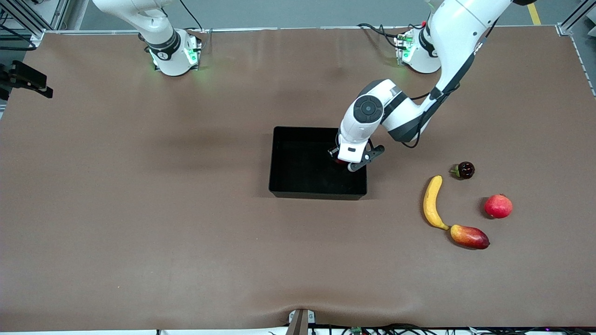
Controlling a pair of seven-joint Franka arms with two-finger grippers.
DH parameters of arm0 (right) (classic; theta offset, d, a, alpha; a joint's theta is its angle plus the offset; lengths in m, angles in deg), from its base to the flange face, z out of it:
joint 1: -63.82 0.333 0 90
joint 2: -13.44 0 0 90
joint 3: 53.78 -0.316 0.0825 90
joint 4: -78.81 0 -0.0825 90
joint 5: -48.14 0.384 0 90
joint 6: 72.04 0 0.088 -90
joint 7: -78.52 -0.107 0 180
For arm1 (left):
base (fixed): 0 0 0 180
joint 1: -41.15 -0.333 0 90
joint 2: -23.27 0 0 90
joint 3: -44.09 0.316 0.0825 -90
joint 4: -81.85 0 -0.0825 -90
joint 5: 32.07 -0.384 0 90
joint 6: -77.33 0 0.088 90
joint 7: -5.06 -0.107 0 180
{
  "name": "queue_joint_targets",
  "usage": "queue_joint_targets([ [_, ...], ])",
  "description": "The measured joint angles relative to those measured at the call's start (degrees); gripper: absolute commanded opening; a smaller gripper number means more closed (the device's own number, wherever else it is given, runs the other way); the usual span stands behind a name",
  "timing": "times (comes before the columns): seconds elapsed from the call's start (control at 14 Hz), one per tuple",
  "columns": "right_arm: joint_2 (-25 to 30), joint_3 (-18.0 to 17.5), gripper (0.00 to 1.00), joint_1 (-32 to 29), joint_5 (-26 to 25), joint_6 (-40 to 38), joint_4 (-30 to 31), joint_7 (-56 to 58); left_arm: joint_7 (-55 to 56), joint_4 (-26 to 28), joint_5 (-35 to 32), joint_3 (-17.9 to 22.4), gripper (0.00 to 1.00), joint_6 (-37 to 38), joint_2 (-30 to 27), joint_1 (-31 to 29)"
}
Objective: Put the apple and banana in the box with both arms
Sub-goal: 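Carry the apple over the black box and open the left gripper, then move the left gripper back to the yellow banana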
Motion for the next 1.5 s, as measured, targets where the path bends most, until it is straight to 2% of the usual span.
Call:
queue_joint_targets([
  [0.07, 0.0, -0.66, 1.0, -1.07, 0.0, 0.0, 0.0, -0.1, 0.79, -0.09, -0.39, 0.01, 0.54, -0.25, 0.52, -0.01],
  [0.14, 0.0, -0.87, 1.0, -2.06, 0.0, 0.0, 0.0, -0.11, 1.09, -0.26, -0.44, 0.0, 1.0, -0.33, 0.78, -0.01],
  [0.36, 0.0, -0.94, 1.0, -3.22, 0.03, -0.01, 0.0, -0.09, 1.35, -1.01, -0.45, 0.0, 1.0, -0.35, 0.83, -0.08],
  [0.57, 0.0, -1.45, 1.0, -3.43, 0.03, -0.01, 0.0, -0.13, 1.4, -4.15, -0.5, -0.02, 1.0, 1.24, -0.07, -0.61],
  [0.71, 0.0, -2.7, 1.0, -5.18, 0.03, -0.08, 0.0, -0.13, 1.4, -9.04, -0.5, -0.08, 1.0, 8.33, -2.27, -0.94],
  [1.0, 0.0, -3.87, 1.0, -6.36, 0.03, -0.43, 0.0, -0.13, -2.61, -22.86, -0.5, -0.13, 1.0, 28.22, -6.61, -1.72],
  [1.21, 0.0, -3.96, 1.0, -6.41, 0.03, -0.46, 0.0, -0.13, -11.22, -28.35, -0.12, -0.14, 1.0, 33.63, -7.65, -6.69],
  [1.5, 0.0, -4.06, 1.0, -6.54, 1.18, -0.45, 0.0, -0.13, -26.6, -29.0, 1.73, 0.07, 1.0, 33.83, -7.54, -15.85],
])
